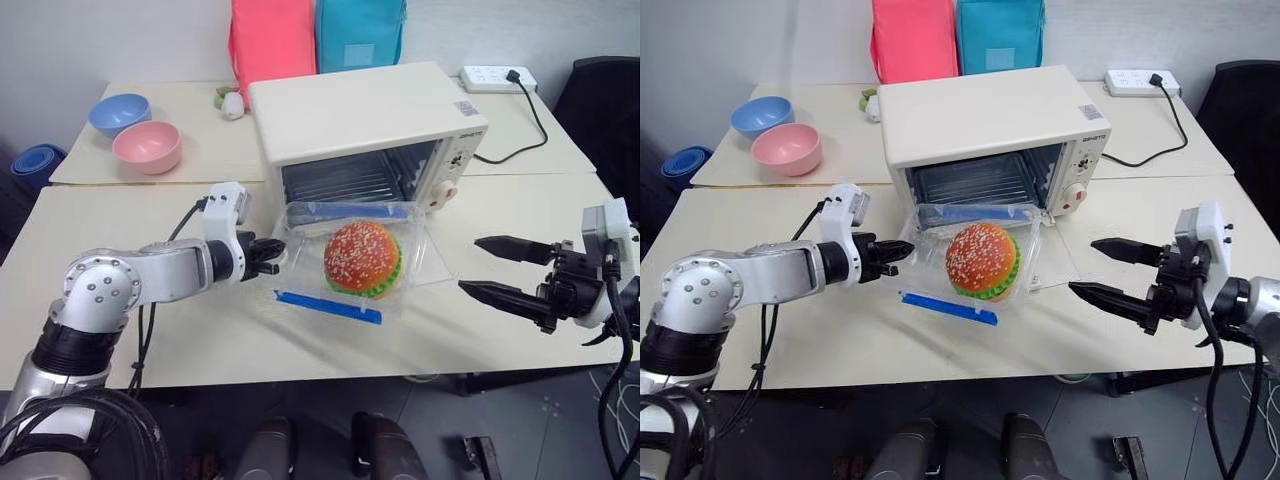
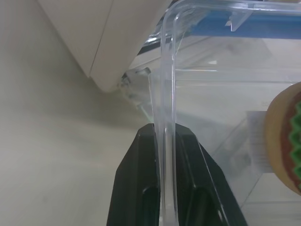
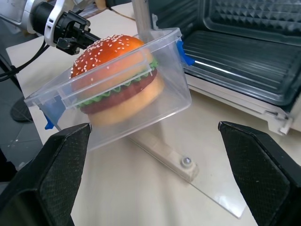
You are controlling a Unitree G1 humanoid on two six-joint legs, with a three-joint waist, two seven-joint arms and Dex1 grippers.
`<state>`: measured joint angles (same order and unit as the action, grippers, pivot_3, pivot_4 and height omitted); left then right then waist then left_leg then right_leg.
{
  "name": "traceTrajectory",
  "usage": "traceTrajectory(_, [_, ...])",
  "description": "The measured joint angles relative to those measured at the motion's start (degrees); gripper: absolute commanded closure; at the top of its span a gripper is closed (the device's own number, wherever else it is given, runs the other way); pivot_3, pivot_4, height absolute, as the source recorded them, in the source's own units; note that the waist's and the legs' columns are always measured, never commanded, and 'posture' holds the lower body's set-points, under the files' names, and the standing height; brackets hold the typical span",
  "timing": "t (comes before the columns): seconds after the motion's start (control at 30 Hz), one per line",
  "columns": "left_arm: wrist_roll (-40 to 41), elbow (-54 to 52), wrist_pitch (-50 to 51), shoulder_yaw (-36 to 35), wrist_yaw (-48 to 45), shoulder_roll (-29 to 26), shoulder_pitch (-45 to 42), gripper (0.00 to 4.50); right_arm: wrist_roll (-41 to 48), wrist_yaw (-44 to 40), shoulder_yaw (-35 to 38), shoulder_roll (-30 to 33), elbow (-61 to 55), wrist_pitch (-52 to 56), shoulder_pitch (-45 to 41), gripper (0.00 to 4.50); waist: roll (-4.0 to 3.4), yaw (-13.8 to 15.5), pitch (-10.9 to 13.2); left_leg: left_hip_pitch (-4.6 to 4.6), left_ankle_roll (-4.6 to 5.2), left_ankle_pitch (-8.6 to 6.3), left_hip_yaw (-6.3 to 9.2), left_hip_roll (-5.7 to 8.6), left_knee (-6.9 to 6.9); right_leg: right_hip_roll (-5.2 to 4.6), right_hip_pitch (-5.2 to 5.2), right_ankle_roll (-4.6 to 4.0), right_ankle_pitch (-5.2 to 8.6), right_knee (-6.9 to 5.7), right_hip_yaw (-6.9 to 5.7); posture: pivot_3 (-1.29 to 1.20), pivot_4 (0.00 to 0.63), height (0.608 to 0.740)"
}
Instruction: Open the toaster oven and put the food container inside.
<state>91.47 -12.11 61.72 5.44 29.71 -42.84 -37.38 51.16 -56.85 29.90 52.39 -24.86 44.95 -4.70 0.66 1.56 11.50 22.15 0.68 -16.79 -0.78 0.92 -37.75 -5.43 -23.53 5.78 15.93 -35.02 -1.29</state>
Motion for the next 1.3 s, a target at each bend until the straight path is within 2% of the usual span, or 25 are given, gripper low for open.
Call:
traceTrajectory(0.23, [-4.37,1.97,1.06,-0.68,-3.35,5.46,-2.23,1.49,-0.87,2.43,0.10,-0.13,-0.66,-1.41,1.47,0.00,0.00,-0.12,0.00,0.04,-0.05,-0.01,0.00,0.03,-0.01,0.00,-0.05,0.02,-0.01,0.00,0.03,0.00,0.150,0.740])
traceTrajectory(0.47, [-5.35,1.18,-0.16,-9.47,-12.73,3.78,1.01,1.49,-1.51,3.59,-0.14,-0.38,-1.08,-2.37,3.19,0.00,0.00,-0.24,0.00,0.05,-0.10,0.00,-0.03,-0.01,0.00,0.03,-0.08,0.00,0.00,0.00,0.03,0.00,0.150,0.740])
traceTrajectory(0.6, [-5.60,-1.30,-0.59,-16.57,-26.02,-0.91,5.09,1.49,-0.15,4.02,-0.31,-0.38,-3.21,-2.26,3.40,0.00,0.00,-0.22,0.00,0.04,-0.09,-0.01,-0.03,-0.01,0.00,0.01,-0.07,-0.03,0.02,0.01,0.03,0.00,0.150,0.740])
traceTrajectory(0.7, [-6.20,-2.61,-0.51,-19.07,-36.74,-3.50,7.99,1.49,1.05,4.17,-0.35,-0.38,-4.67,-1.98,3.93,0.00,0.00,-0.19,0.00,0.04,-0.06,-0.02,-0.02,-0.01,0.00,-0.02,-0.06,-0.06,0.03,0.03,0.03,0.00,0.150,0.740])
traceTrajectory(0.77, [-8.31,-3.75,-0.47,-18.93,-47.35,-6.24,10.30,1.88,3.33,4.62,-0.26,-0.37,-6.23,-0.82,4.62,0.00,0.00,-0.11,0.00,0.04,-0.02,-0.05,-0.02,-0.01,0.02,-0.05,-0.06,-0.12,0.07,0.05,0.02,0.00,0.150,0.740])
traceTrajectory(0.8, [-9.72,-3.95,-0.52,-18.67,-51.84,-7.34,10.84,2.05,4.38,4.79,-0.22,-0.38,-7.18,-0.36,5.33,0.38,0.00,-0.05,0.00,0.05,-0.01,-0.05,0.00,-0.01,0.03,-0.05,-0.06,-0.14,0.08,0.06,0.00,0.00,0.150,0.740])
traceTrajectory(0.9, [-15.28,-4.35,-1.78,-15.94,-63.57,-8.61,10.75,3.02,6.08,6.14,-0.21,-0.39,-9.15,0.16,5.98,1.14,0.00,-0.08,0.00,0.05,0.26,-0.19,0.00,-0.01,0.04,-0.08,-0.02,-0.32,0.17,0.16,0.04,0.00,0.150,0.740])
traceTrajectory(1.03, [-23.28,-5.74,-4.79,-9.63,-76.27,-9.10,10.44,4.30,7.50,7.23,0.49,-0.39,-9.69,0.47,8.19,2.54,0.00,-0.08,0.00,0.05,0.36,-0.24,0.01,-0.02,0.15,-0.11,-0.04,-0.40,0.21,0.22,0.06,0.00,0.150,0.740])
traceTrajectory(1.07, [-25.65,-5.65,-5.73,-8.03,-78.74,-9.16,10.10,4.50,9.02,7.16,1.60,-0.38,-10.06,1.08,9.45,2.86,0.00,-0.04,0.00,0.05,0.36,-0.24,0.01,-0.03,0.21,-0.11,-0.06,-0.29,0.15,0.23,0.06,0.00,0.150,0.740])
traceTrajectory(1.2, [-33.06,-4.81,-9.01,-3.36,-86.86,-9.22,7.62,4.50,12.12,6.08,5.59,-0.24,-13.93,1.90,15.94,4.27,0.00,-0.07,0.00,0.03,0.34,-0.24,0.04,-0.06,0.46,-0.07,-0.09,-0.22,0.11,0.34,0.02,0.00,0.150,0.740])
traceTrajectory(1.23, [-34.63,-4.44,-9.91,-2.54,-88.50,-9.20,6.84,4.50,12.35,5.81,5.65,-0.25,-15.19,2.08,17.79,4.46,0.00,-0.07,0.00,0.03,0.34,-0.24,0.04,-0.07,0.49,-0.06,-0.10,-0.22,0.12,0.35,0.02,0.00,0.150,0.740])
traceTrajectory(1.3, [-37.56,-3.36,-11.43,-1.16,-90.96,-9.08,5.87,4.50,12.28,5.89,5.47,-0.36,-17.18,2.16,20.03,4.46,-0.01,-0.26,0.00,0.03,0.35,-0.25,0.01,-0.07,0.47,-0.05,-0.10,-0.21,0.11,0.36,0.03,0.00,0.150,0.740])
